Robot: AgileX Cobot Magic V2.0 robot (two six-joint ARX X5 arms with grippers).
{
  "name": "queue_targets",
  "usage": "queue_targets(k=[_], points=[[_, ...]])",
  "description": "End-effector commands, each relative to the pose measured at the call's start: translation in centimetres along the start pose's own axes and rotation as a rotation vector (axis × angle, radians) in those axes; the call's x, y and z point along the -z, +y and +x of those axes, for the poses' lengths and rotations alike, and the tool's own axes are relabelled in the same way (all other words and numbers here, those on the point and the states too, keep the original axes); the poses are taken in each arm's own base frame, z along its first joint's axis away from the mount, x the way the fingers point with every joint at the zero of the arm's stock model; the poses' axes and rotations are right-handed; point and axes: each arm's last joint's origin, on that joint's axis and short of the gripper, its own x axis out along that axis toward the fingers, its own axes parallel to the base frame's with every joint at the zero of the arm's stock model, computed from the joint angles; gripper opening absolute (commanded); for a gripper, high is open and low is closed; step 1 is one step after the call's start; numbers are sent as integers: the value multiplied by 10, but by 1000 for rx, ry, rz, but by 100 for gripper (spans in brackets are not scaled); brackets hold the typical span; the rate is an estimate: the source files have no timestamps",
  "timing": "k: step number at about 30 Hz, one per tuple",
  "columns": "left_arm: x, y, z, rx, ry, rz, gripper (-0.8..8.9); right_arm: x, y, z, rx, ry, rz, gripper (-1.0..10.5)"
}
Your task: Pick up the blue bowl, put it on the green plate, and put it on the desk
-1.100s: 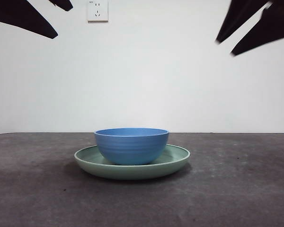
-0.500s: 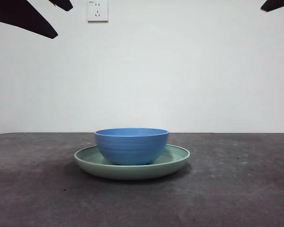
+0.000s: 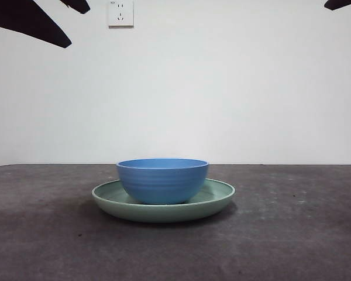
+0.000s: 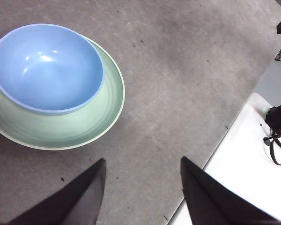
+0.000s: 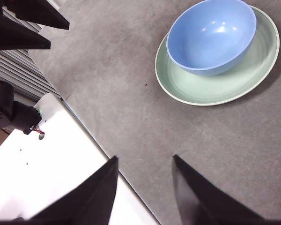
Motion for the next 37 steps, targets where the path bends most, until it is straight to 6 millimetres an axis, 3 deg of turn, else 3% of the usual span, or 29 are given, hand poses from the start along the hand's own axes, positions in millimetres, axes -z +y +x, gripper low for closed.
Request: queue_targets(k=[1, 4, 7, 8, 37], points=[[-2, -1, 1, 11, -4, 12, 248, -4, 3, -2, -6, -12, -26, 184], [-2, -1, 1, 11, -4, 12, 226, -4, 3, -2, -6, -12, -31, 181], [-2, -1, 1, 11, -5, 13, 25, -4, 3, -2, -5, -11, -42, 37], [-2, -1, 1, 11, -6, 13, 7, -4, 3, -2, -6, -11, -51, 4], [-3, -1, 1, 11, -9, 15, 10, -5, 3, -2, -4, -18, -61, 8]])
